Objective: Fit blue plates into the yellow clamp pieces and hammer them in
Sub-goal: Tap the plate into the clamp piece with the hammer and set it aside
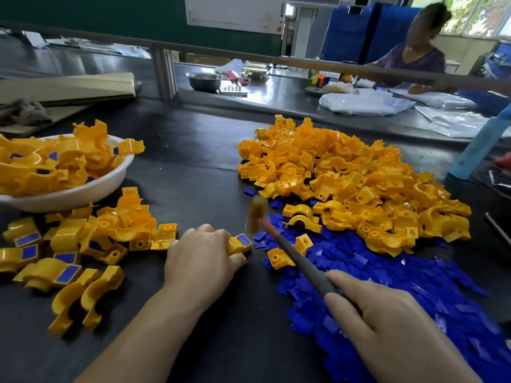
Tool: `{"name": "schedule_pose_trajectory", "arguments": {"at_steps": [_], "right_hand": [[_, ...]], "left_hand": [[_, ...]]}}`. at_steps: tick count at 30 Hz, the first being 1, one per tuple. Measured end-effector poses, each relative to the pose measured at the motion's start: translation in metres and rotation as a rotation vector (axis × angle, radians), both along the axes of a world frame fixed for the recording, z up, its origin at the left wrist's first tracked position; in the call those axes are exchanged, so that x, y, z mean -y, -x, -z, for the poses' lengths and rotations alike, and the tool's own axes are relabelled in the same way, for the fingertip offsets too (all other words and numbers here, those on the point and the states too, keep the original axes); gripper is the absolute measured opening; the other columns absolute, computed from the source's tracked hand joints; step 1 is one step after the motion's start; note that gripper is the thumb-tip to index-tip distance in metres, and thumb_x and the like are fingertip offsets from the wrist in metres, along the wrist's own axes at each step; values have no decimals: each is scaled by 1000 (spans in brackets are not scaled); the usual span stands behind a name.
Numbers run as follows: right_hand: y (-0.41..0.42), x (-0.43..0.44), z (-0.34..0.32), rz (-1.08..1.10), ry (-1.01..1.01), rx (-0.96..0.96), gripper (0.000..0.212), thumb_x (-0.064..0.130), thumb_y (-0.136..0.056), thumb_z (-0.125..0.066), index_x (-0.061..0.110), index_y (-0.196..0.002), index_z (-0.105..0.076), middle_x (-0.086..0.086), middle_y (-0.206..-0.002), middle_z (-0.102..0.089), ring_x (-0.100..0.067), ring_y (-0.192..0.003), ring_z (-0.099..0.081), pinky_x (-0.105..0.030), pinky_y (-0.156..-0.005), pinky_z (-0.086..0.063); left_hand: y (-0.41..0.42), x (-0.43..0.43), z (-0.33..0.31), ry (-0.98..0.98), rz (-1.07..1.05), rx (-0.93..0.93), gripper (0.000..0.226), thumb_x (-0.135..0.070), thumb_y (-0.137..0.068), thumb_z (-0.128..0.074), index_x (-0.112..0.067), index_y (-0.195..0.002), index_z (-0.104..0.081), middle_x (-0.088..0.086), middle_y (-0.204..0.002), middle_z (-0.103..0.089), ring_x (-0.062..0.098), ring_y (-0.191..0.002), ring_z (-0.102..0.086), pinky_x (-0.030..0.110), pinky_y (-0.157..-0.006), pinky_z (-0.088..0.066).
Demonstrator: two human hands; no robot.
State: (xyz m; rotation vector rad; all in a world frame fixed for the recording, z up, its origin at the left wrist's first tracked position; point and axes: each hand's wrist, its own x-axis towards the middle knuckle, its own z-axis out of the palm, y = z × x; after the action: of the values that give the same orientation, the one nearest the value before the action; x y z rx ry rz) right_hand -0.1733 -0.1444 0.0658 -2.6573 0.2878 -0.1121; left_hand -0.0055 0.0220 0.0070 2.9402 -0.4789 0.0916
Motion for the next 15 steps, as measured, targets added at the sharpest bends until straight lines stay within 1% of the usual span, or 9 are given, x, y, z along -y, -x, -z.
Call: {"name": "schedule_pose_trajectory", "arguments": {"at_steps": [2,3,5,7,8,10,12,14,15], "right_hand": [[-1,-5,2,8,-22,110,14,50,-89,-36,52,-101,-44,11,-73,-58,4,-83,-54,-18,-71,-45],[-4,-9,4,0,-12,116,17,50,-90,-35,51,-105,-43,12,-75,-58,1,-81,-55,-17,-69,-46],[-9,-16,10,-27,33,52,23,48,-96,-33,43,-116,-42,13,-89,-58,-3,-84,-56,-19,-73,-48],[-15,-16,14,-48,74,-19,26,47,-98,-32,37,-120,-41,11,-97,-58,-5,-90,-56,-28,-82,-48],[-17,-13,13,-48,73,-33,25,47,-98,-32,37,-118,-43,10,-95,-59,-5,-88,-56,-28,-80,-48],[-16,-6,10,-37,43,-40,22,48,-97,-35,38,-113,-46,10,-86,-59,-4,-79,-55,-23,-71,-47],[-12,-3,8,0,10,-25,13,48,-95,-37,43,-103,-47,10,-77,-58,-3,-73,-54,-23,-65,-46],[-9,1,8,79,15,23,4,47,-92,-41,50,-92,-43,10,-71,-58,2,-75,-54,-22,-58,-46],[-8,5,9,124,37,47,6,47,-91,-42,52,-91,-41,10,-69,-57,3,-74,-55,-21,-53,-45]], "left_hand": [[0,0,0,5,3,3,48,-67,-83,-58,-33,-116,-64,-7,-105,-61,16,-98,-56,34,-80,-52],[-1,0,0,5,5,2,47,-67,-83,-58,-33,-116,-64,-7,-104,-60,16,-98,-56,34,-80,-51],[-1,1,-1,-1,3,-8,46,-66,-84,-58,-33,-114,-64,-7,-101,-59,16,-97,-56,35,-80,-51],[-1,1,-2,-4,-4,-21,44,-66,-84,-57,-33,-112,-64,-8,-98,-56,15,-96,-55,36,-81,-52],[-1,2,-2,-4,-4,-25,44,-66,-84,-57,-33,-112,-63,-8,-97,-55,15,-96,-55,35,-81,-51],[-1,1,-2,-3,3,-23,45,-66,-84,-57,-33,-114,-63,-8,-99,-56,16,-97,-55,35,-80,-50],[-1,1,-2,-6,2,-17,48,-66,-84,-57,-33,-117,-63,-7,-105,-59,16,-100,-55,34,-81,-49],[-2,0,-1,-2,-1,-9,49,-66,-83,-57,-33,-118,-63,-7,-108,-60,17,-102,-55,34,-82,-49],[-2,0,0,1,0,-5,48,-66,-83,-57,-33,-118,-63,-6,-108,-60,17,-103,-55,34,-81,-49]]}}
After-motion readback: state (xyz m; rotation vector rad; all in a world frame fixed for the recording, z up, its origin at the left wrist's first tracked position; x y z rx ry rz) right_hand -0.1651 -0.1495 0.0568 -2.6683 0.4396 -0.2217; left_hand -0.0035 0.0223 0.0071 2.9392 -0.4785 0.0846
